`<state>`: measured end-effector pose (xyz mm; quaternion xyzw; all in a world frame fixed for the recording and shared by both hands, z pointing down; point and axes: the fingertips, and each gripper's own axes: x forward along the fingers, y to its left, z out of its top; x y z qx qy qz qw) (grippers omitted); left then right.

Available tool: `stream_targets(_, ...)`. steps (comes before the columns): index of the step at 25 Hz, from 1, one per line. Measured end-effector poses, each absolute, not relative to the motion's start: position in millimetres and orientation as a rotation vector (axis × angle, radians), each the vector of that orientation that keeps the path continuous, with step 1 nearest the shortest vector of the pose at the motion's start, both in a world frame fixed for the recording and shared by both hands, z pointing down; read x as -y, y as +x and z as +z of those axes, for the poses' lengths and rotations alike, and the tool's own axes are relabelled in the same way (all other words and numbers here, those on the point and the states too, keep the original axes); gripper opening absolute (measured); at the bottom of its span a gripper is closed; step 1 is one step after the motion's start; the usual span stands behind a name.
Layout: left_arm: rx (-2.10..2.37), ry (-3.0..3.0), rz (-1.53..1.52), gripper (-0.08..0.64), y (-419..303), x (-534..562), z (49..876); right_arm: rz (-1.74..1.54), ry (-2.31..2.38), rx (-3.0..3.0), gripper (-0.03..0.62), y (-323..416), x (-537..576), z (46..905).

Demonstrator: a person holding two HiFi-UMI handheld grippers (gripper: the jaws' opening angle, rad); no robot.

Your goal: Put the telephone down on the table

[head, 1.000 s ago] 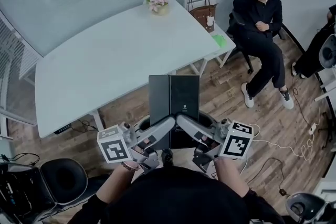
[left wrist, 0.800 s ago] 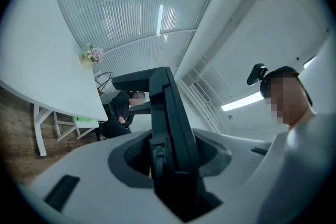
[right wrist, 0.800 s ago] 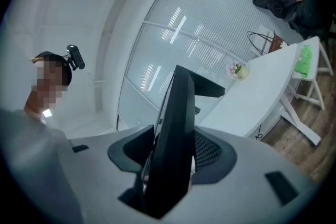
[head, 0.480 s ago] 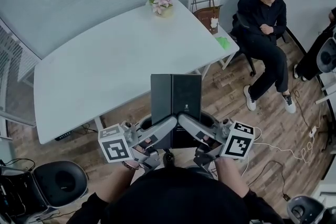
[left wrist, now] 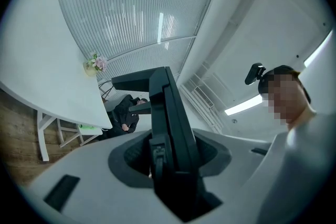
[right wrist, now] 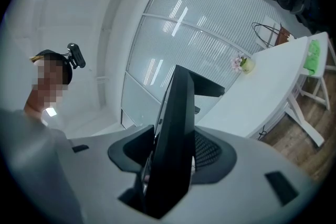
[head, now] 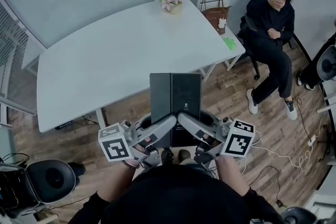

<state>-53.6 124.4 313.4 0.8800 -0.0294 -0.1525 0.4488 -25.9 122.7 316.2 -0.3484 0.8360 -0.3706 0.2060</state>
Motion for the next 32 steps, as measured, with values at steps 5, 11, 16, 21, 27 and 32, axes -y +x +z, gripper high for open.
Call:
stream_targets(5, 0.084, 2.179, -0.381, 0.192, -56, -123, 309, -1.034, -0.962, -2.329, 0.201, -28, -121, 311)
stream_targets(11, 0.074, 2.2, -0.366, 0.192, -57, -124, 307, -1.02, -0.962, -2.318, 0.201, -29, -122, 310)
stream_targets(16, 0.052, 2.199, -0.358, 0.192, -56, -123, 308, -1.025, -0.985, -2.305, 0.199, -29, -122, 310)
stream_targets(21, 0.037, 2.207, -0.363, 0.192, -56, -124, 308, -1.013, -0.995, -2.308, 0.199, -28, -122, 310)
stream_targets(27, 0.05, 2.232, -0.361, 0.192, -57, -125, 308, -1.01, -0.972, -2.316, 0.198, -29, -123, 311)
stream_targets(32, 0.089, 2.241, -0.374, 0.192, -53, -107, 303, -1.019, -0.927, -2.333, 0.198, -25, -103, 306)
